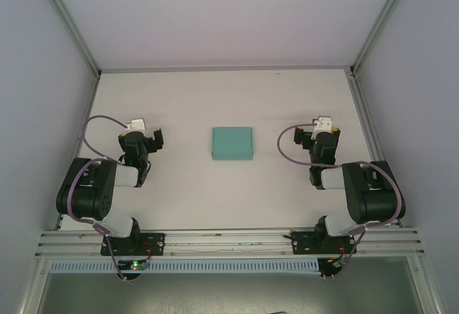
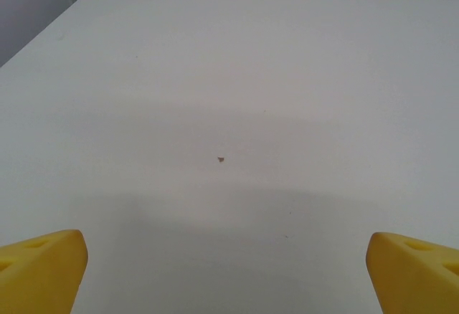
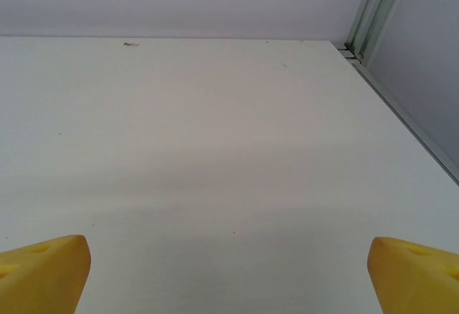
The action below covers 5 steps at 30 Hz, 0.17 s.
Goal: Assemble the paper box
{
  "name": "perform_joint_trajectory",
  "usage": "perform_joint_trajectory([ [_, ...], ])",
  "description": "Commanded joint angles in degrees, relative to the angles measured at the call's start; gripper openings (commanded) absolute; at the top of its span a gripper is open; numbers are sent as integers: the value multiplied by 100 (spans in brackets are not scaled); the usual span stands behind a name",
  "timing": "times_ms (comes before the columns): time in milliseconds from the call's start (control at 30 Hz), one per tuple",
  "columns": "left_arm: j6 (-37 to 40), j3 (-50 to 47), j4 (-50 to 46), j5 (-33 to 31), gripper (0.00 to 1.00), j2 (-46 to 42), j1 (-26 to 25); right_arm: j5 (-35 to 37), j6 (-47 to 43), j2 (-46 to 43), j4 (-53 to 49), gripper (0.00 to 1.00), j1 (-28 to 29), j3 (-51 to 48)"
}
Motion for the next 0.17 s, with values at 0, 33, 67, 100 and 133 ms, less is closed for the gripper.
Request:
perform_joint_trajectory([
  [0,111,5,318,29,100,0,71,-78,100,-56,147,98,-9,70],
  [33,123,-3,384,29,100,13,70,-77,105,-65,147,98,-9,74],
  [67,117,5,324,26,100,-10,69,-81,109,-58,138,98,-9,77],
  [100,102,15,268,28,100,-34,68,-85,109,-51,146,98,-9,68],
  [133,112,1,309,33,100,-20,75,-77,109,-62,147,98,-9,75],
])
